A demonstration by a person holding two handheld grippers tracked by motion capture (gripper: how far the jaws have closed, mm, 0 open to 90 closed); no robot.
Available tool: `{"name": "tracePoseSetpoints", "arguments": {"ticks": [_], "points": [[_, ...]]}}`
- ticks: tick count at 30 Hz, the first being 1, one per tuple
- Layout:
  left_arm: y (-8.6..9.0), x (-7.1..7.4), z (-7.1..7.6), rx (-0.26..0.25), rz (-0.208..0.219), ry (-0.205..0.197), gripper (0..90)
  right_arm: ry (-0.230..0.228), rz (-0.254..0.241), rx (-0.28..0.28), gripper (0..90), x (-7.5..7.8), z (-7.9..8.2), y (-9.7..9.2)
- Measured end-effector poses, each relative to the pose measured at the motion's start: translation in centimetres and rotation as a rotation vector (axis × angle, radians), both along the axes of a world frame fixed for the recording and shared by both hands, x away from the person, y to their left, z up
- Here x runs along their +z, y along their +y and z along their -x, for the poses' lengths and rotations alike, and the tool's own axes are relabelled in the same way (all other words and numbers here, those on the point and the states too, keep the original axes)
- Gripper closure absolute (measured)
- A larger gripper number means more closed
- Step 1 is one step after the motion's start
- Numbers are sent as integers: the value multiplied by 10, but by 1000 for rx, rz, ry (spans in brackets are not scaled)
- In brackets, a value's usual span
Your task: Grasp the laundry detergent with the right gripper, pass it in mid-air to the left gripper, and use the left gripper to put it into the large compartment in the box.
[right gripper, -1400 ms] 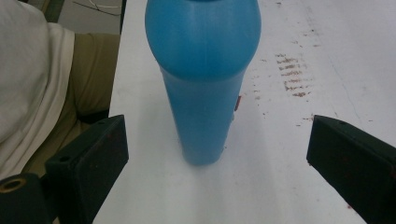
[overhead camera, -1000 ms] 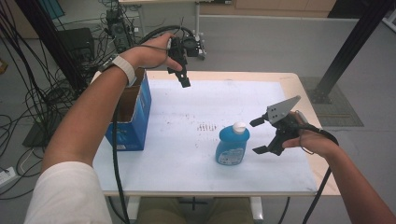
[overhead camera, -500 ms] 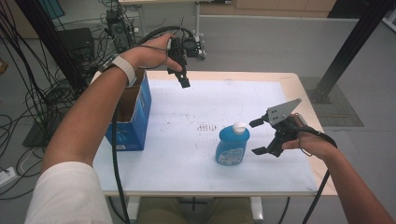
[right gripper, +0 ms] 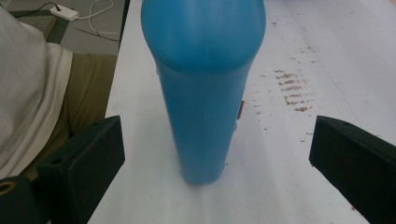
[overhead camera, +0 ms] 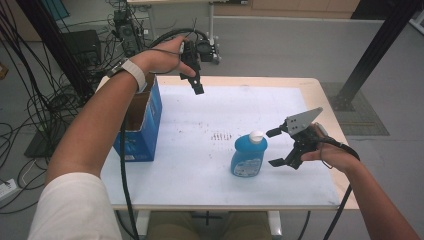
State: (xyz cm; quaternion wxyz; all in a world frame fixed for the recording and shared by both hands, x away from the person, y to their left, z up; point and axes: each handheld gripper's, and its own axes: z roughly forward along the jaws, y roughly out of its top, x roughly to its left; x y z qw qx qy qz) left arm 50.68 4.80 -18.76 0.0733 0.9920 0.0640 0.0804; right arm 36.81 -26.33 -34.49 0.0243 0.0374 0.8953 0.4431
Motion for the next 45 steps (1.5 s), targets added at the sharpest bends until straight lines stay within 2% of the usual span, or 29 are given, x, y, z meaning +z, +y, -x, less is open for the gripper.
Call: {"name": "tracePoseSetpoints", "arguments": {"ticks": [34,45], "points": [[-1,-1,-1,1,-3,1,81,16,-71,-19,31,-11,2,-4],[-2,-2,0,0,-3,2,81,16,-79,-18,31,-13,2,-3]]}}
